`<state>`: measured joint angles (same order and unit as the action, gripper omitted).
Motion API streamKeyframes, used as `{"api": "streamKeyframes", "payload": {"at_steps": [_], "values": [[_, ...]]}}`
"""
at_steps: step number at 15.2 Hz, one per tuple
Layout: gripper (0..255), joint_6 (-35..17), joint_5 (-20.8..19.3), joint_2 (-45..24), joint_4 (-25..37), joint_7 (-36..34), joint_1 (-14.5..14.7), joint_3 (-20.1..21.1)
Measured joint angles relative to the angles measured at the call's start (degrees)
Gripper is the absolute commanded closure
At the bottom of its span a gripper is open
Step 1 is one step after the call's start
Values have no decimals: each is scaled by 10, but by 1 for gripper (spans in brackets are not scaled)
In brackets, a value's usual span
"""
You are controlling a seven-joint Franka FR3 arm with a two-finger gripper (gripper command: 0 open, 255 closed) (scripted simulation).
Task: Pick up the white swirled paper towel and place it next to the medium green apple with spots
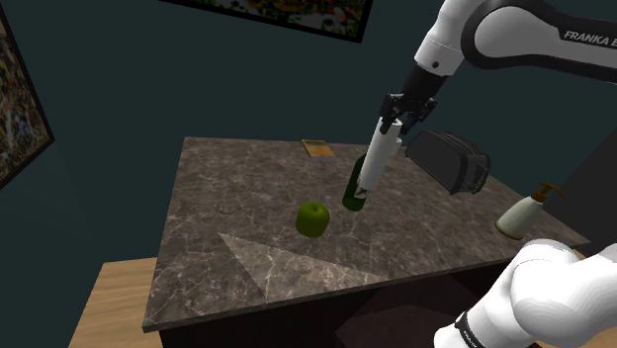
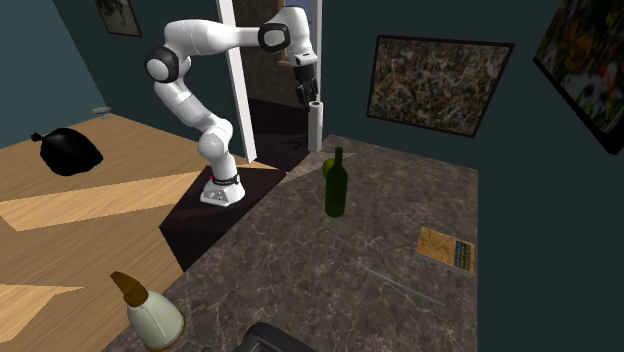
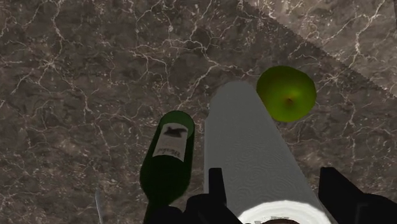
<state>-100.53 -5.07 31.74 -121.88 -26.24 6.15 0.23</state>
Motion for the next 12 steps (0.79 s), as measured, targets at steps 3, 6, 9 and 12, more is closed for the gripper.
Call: {"api": "streamKeyframes", "payload": {"at_steps": [3,6,9,12], "values": [[255,-26,-1,9,-34,-1,0,-2],[255,-47,-1,11,-58,-4,0,-1],[255,-68,-2,16,-83,-6,0,-1],[255,-91,-3,17,-108,-6,-1,-3]]}}
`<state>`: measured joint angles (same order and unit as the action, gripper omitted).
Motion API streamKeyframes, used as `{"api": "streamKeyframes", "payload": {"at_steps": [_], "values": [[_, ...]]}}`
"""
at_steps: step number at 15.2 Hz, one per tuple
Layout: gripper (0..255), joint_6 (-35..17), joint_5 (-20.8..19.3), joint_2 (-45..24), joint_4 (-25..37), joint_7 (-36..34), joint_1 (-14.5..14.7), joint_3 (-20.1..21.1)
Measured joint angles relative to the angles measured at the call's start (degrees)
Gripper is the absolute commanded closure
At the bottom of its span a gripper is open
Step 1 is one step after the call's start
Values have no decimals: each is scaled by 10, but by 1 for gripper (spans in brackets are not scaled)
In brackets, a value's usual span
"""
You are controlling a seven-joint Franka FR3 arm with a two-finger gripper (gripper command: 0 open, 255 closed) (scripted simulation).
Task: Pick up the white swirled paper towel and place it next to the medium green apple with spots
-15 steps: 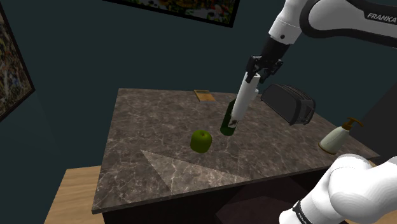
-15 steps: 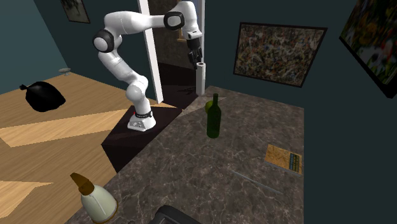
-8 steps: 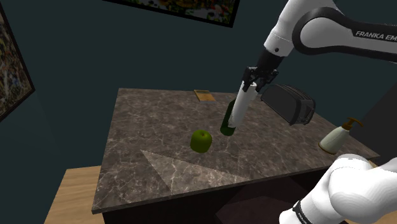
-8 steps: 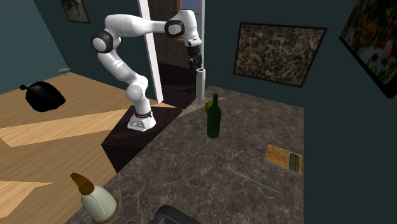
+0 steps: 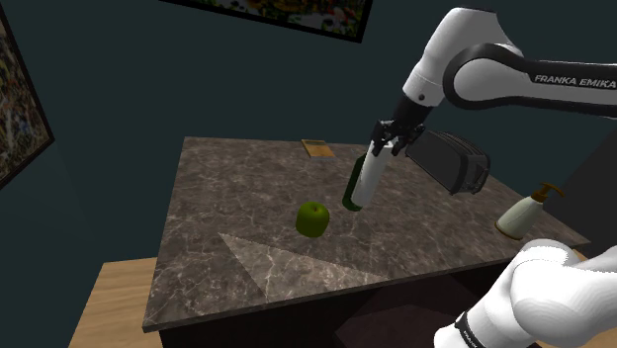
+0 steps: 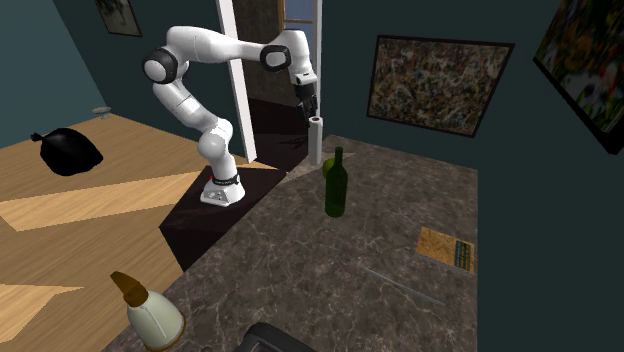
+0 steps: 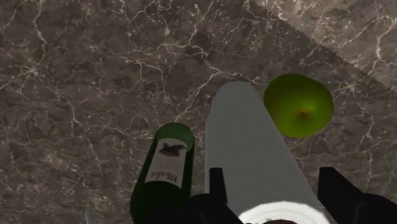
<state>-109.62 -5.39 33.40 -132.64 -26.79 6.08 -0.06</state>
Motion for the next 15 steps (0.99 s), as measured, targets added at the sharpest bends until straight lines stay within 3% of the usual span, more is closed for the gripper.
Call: {"api": "streamKeyframes", "payload": {"at_steps": [15], "values": [[255,-119,-5,-9,-111,-12,-1,0]]}}
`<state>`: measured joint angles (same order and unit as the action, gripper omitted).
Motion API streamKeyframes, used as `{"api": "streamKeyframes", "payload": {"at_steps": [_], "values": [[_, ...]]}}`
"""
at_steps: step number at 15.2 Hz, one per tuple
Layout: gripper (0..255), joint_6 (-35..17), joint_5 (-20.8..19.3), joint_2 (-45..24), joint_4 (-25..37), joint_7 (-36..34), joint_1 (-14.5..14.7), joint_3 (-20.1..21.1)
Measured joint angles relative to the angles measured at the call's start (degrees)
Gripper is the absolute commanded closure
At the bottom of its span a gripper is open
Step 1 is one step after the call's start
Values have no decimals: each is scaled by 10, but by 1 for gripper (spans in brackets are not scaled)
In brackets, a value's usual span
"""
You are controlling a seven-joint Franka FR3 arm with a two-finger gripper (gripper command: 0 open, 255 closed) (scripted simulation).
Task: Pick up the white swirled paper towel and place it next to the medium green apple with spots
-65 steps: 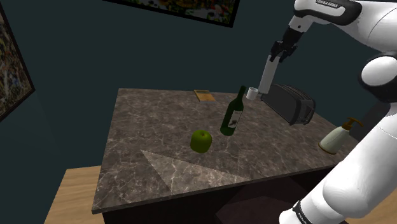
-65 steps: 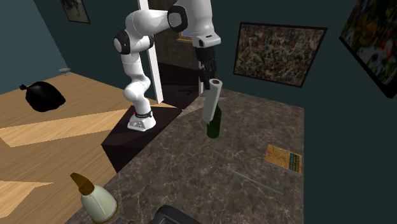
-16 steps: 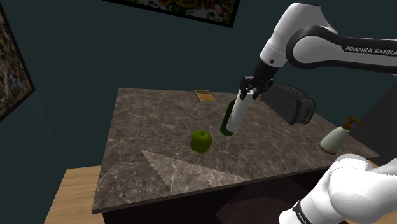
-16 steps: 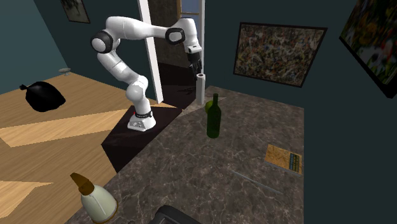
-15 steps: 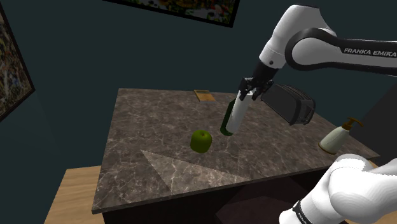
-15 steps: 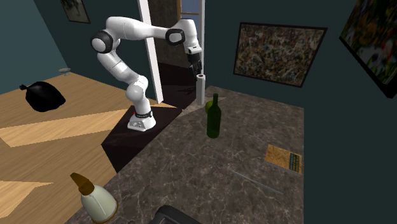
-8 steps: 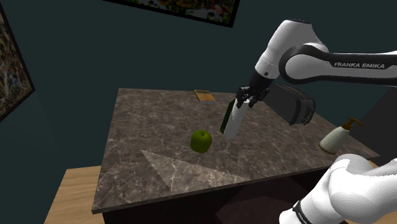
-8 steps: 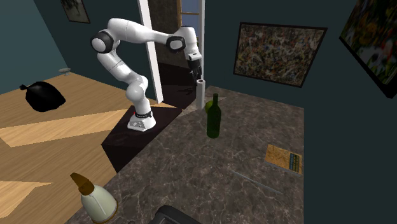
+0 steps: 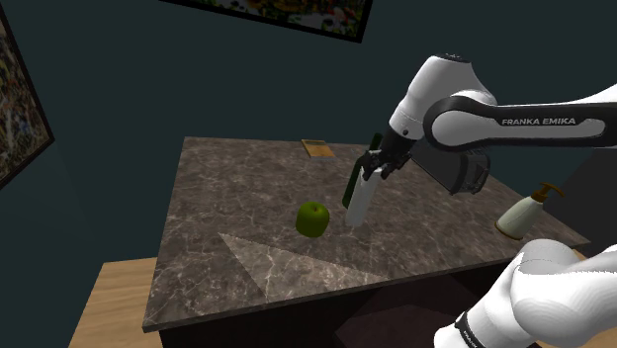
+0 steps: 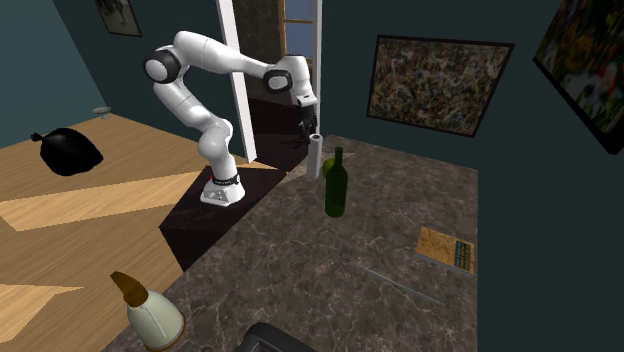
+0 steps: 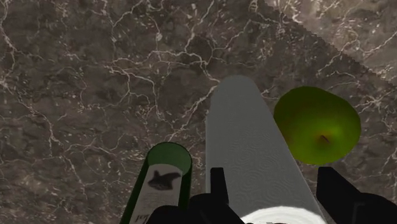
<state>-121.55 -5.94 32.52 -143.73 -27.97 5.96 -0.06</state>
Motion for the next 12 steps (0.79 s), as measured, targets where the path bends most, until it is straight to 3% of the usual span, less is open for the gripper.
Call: {"api": "streamKeyframes", "payload": {"at_steps": [12], "values": [[255,-100,-7,-29,-71,-11,-3,1]]}}
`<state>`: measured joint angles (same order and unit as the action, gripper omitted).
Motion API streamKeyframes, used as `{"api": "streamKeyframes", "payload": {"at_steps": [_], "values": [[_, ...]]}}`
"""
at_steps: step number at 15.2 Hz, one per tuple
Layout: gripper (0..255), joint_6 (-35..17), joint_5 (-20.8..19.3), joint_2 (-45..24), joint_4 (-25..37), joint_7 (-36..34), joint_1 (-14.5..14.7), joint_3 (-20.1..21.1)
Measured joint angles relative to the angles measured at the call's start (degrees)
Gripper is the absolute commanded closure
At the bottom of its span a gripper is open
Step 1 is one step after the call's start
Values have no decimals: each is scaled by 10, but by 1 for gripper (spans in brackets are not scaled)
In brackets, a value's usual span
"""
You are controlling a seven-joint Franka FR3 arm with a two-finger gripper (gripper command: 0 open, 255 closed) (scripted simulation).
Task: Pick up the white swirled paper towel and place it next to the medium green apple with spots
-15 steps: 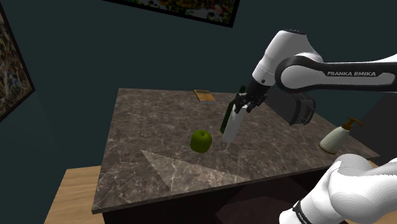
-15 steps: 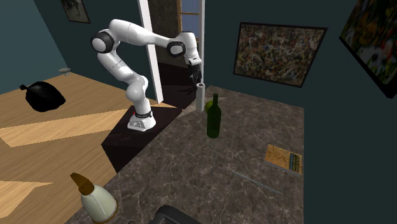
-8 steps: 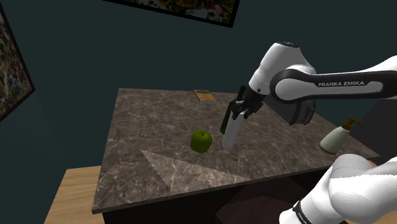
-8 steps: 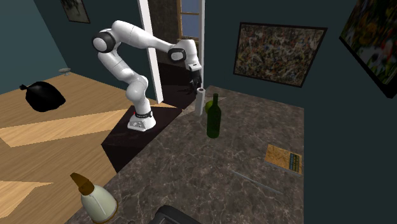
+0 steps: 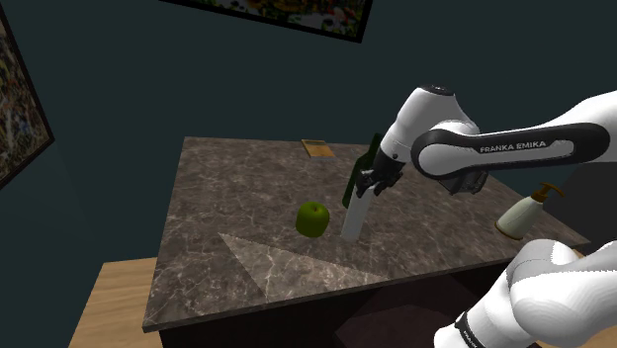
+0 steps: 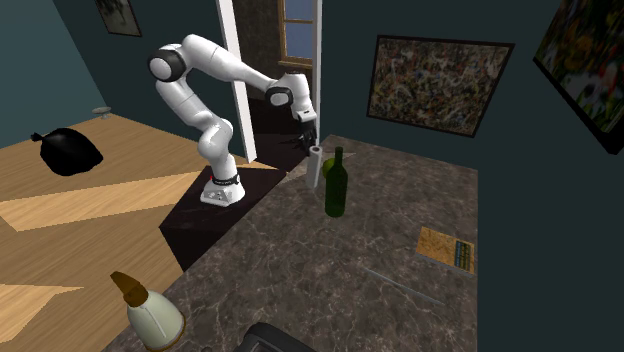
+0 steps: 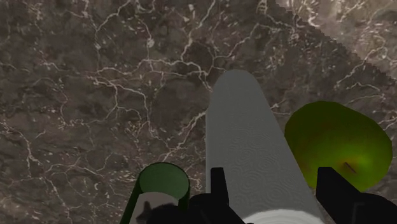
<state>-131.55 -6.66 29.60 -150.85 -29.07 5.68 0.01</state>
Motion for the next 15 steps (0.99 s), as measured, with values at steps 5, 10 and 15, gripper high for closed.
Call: {"api": "streamKeyframes", "payload": {"at_steps": [5,10,15], "values": [[255,-9,-1,-4,-5,0,-1,-1],[0,-10,-1,-5,-5,0,-1,-1],[0,2,0,3,0,0,0,0]]}}
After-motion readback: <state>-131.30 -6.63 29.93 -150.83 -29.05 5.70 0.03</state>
